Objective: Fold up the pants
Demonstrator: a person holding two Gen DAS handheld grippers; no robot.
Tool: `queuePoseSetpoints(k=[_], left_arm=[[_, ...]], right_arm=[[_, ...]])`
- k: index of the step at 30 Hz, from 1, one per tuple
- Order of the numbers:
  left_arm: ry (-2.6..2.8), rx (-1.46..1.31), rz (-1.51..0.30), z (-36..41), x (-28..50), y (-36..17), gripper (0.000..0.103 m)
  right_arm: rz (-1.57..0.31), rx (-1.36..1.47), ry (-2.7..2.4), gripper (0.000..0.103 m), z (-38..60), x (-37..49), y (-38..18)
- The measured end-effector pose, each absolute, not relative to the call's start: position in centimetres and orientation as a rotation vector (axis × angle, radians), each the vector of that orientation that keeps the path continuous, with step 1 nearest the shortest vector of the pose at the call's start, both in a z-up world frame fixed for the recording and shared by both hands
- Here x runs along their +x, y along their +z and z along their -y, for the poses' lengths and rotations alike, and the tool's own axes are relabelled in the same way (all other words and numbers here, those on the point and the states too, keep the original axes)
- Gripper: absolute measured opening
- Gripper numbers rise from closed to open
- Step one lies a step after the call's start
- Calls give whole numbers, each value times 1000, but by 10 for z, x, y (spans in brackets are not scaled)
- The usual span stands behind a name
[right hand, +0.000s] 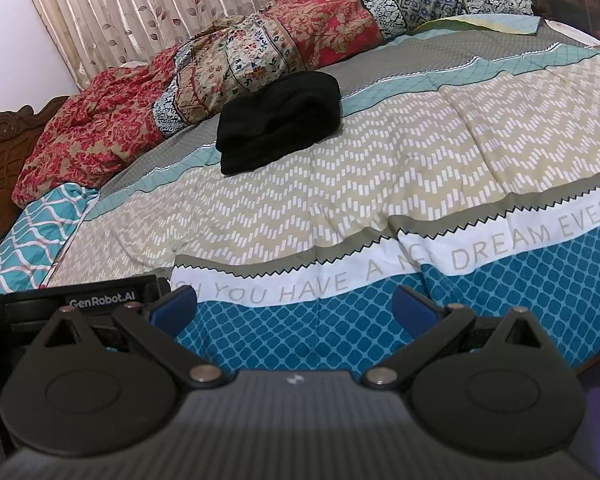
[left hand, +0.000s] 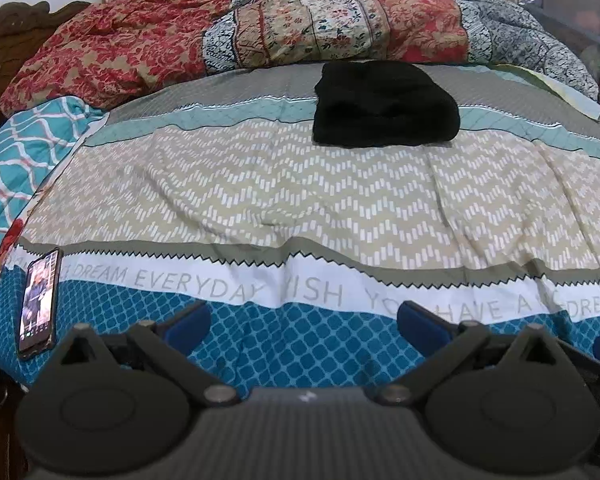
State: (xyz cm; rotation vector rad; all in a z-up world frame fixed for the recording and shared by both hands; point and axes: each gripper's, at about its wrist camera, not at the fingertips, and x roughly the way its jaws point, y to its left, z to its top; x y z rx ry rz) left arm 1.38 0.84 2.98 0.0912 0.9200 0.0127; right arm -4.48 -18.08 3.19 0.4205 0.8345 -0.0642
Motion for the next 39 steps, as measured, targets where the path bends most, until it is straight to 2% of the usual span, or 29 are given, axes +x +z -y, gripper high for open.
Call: queuePoseSetpoints(k=[39], left_arm=[[-1,142,-935,0,13,27,103]], right_arm=[[-809,418,-77,103,183,-47,33]])
